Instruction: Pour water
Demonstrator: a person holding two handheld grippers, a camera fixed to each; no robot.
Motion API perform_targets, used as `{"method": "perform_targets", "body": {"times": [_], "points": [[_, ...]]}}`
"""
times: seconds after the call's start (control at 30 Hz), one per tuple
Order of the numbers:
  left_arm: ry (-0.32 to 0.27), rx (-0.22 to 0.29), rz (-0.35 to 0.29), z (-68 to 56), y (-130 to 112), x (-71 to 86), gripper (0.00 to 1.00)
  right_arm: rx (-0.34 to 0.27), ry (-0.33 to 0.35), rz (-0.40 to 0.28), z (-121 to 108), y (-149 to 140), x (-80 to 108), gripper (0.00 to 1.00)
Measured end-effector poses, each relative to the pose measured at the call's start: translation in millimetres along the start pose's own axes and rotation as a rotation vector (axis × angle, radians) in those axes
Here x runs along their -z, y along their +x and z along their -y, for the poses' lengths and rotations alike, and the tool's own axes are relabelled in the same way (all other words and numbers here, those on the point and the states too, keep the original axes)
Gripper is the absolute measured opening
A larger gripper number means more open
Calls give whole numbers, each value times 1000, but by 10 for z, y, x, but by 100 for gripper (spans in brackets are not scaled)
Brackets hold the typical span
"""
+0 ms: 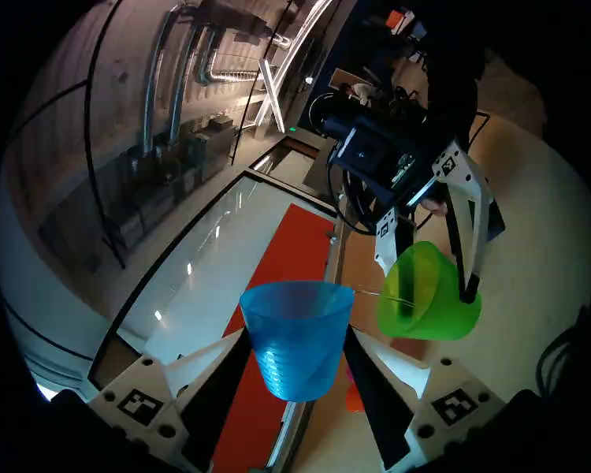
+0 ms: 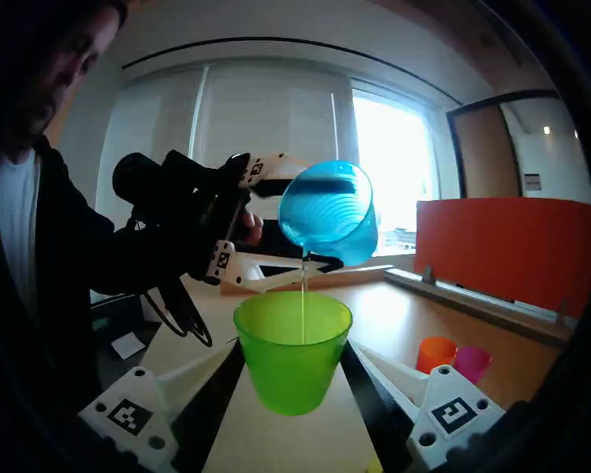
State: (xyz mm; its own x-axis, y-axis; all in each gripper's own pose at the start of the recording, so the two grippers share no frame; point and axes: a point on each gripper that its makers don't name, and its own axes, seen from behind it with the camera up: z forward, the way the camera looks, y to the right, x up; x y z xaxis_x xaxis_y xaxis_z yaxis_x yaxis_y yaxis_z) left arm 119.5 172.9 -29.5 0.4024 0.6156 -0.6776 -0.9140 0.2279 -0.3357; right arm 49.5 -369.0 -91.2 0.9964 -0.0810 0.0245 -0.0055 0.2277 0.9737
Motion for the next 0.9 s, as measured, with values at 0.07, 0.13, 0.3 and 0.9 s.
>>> {"method": "perform_targets", "body": {"times": [0.07, 0.13, 0.3, 0.9], "points": [[2, -4, -1, 2, -1, -2, 81, 1, -3, 0, -8, 2, 0, 86], [3, -8, -2, 5, 0, -2, 81, 1, -4, 1, -13, 4, -1, 86], [1, -17, -2, 7, 7, 2, 81, 4, -5, 2, -13, 6, -2, 86], [2, -67, -13, 31, 61, -21, 81, 10, -10, 11, -24, -10, 18, 86]]}}
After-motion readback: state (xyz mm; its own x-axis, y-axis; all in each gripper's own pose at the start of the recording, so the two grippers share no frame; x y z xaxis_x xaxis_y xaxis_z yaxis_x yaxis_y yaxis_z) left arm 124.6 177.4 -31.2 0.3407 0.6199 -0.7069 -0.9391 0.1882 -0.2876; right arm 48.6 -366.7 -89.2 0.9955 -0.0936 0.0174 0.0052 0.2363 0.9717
